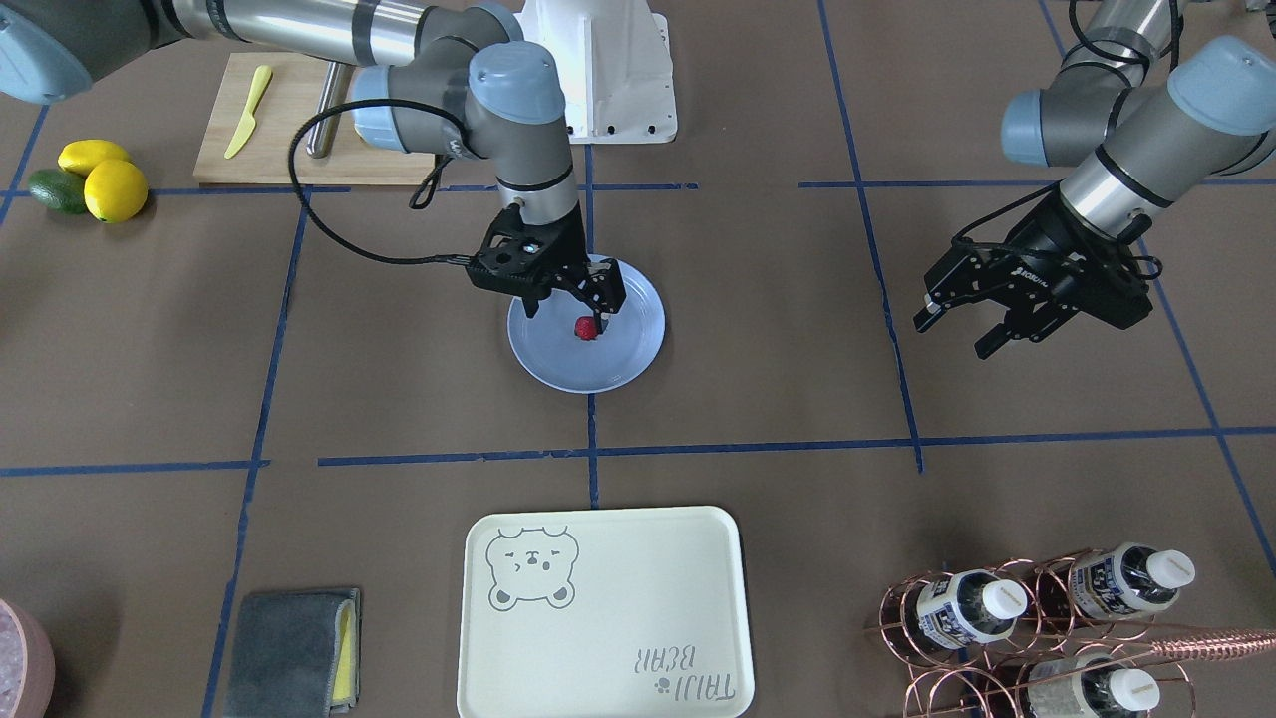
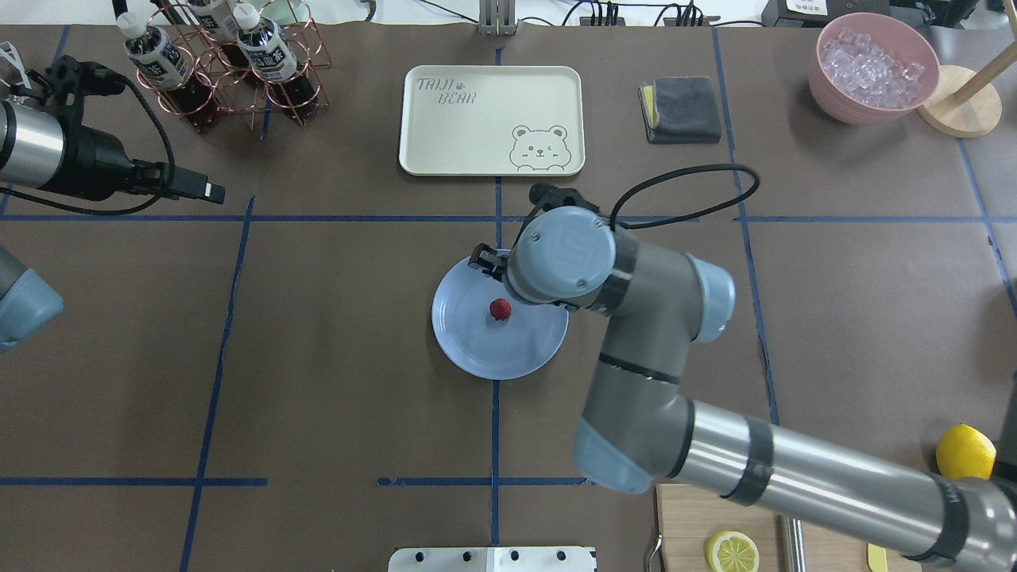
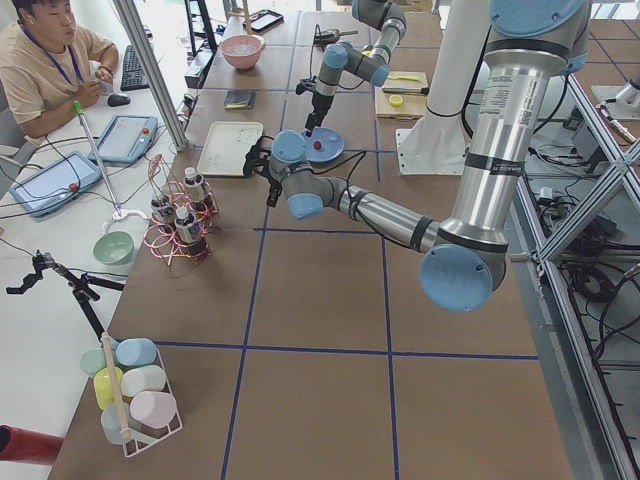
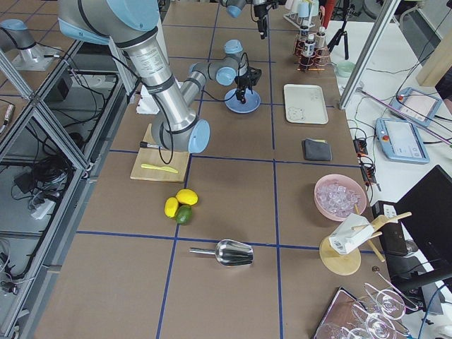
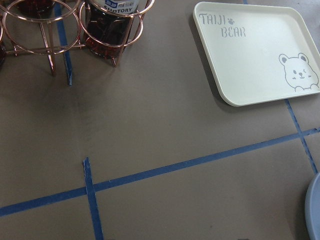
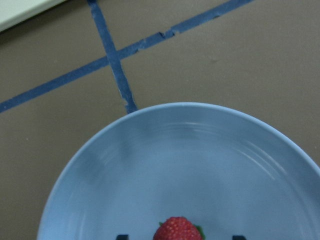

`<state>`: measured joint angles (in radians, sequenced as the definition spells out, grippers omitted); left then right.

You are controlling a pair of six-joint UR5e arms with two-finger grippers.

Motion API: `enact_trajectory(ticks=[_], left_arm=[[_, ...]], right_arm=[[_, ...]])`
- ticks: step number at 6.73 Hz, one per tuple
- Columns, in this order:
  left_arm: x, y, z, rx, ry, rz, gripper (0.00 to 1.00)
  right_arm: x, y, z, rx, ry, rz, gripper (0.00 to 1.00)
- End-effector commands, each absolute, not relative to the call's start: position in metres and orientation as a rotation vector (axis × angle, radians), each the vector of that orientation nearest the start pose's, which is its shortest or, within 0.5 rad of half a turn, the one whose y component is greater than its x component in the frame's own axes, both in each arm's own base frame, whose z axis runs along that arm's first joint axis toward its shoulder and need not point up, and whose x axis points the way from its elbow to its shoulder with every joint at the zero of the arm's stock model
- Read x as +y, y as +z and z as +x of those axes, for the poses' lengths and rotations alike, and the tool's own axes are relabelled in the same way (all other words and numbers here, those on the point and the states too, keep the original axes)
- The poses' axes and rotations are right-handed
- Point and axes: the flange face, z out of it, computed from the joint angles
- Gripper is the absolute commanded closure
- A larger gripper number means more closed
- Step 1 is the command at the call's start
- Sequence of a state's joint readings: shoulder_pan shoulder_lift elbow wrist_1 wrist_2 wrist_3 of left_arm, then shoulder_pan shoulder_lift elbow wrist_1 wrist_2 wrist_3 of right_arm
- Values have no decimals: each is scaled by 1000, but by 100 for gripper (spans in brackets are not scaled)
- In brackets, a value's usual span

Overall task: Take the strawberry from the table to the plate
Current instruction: 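Lower the strawberry onto the plate and open the right gripper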

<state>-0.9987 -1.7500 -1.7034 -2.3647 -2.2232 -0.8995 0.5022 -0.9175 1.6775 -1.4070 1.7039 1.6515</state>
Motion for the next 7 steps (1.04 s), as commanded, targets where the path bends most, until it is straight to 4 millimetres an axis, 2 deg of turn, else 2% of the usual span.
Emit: enact_trajectory(ticks=[1,3,4,5,6,7], left_arm=[[-508,469,190,1026,140,454,9],[-504,535,114,869,259,536,8],[-507,554,76,795,294,523,8],[-511,570,31,738,304,481,1],[-507,583,-20,761,338,427,1],[-503,592,-44,751,339,377,1]], right_arm=[[-450,266,-370,-963,358,74,0],[-474,359,-227,-892,202,105,0],[-483,410,-153,-866,104,128,0],[-487,458,-97,-869,75,113,0],[-494,504,-54,-883,40,93,0],[-498,542,-25,-860,-16,91,0]])
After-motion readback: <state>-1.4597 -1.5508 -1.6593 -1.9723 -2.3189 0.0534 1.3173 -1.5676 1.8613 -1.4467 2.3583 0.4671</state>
